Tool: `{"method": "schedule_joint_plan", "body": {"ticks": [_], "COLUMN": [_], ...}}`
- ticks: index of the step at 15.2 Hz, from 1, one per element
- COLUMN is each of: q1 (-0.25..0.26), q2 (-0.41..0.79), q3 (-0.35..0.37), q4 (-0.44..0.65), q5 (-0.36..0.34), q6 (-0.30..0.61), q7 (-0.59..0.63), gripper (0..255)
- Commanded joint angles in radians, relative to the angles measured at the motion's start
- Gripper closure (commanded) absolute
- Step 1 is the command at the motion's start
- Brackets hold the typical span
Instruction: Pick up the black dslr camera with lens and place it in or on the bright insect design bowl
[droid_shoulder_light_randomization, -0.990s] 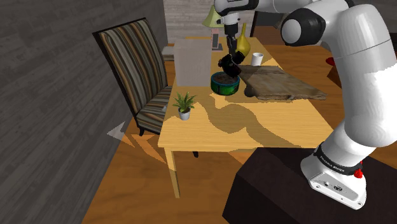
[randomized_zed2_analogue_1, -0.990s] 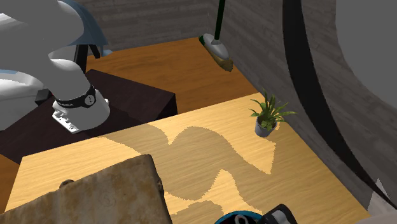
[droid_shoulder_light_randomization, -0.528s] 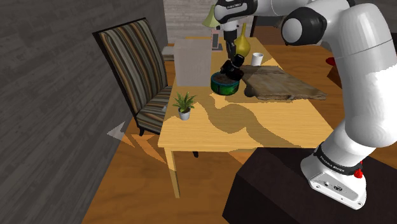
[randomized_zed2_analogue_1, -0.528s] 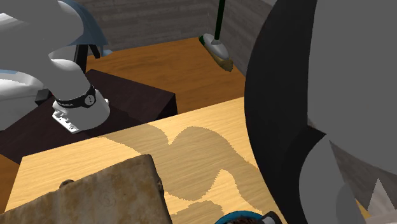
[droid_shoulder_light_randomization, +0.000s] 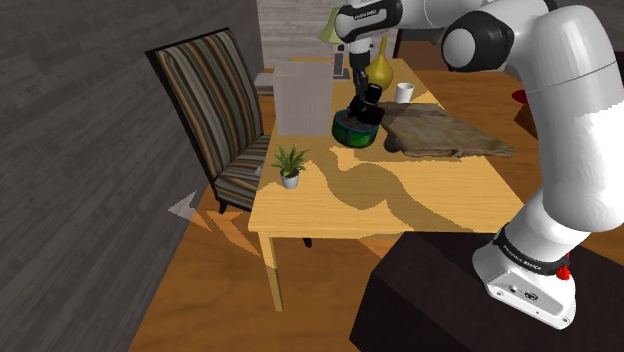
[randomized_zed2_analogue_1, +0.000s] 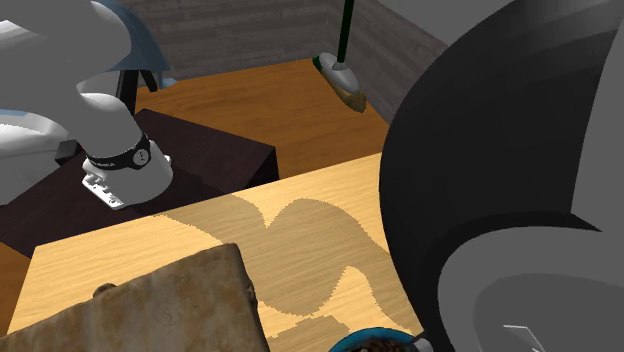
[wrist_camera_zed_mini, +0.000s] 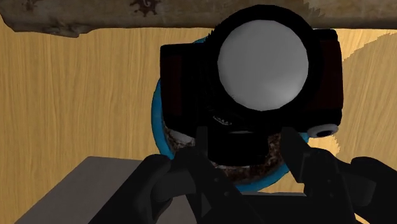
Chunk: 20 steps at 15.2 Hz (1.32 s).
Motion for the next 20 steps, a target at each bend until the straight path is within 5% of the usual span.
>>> {"method": "schedule_joint_plan", "body": {"ticks": [1,3,4,9,13,20], "q1": [-0.008,-0.008,-0.006,-0.008,-0.025,-0.025], "q2": [0.02,0.02,0.017,0.02,0.053,0.053], "q3": [-0.003,-0.004,-0.003,-0.004,-0.001,-0.001], "q4": [0.001,0.001,-0.004,0.001,0.185,0.185], "q5": [-0.003,-0.002,-0.003,-0.002,0.001,0.001], "q6": [-0.01,-0.01,-0.008,-0.01,-0.16,-0.16], "q7": [-0.001,-0.001,0.0,-0.001,0.003,0.003], "gripper": [255,255,0,0,0,0]}}
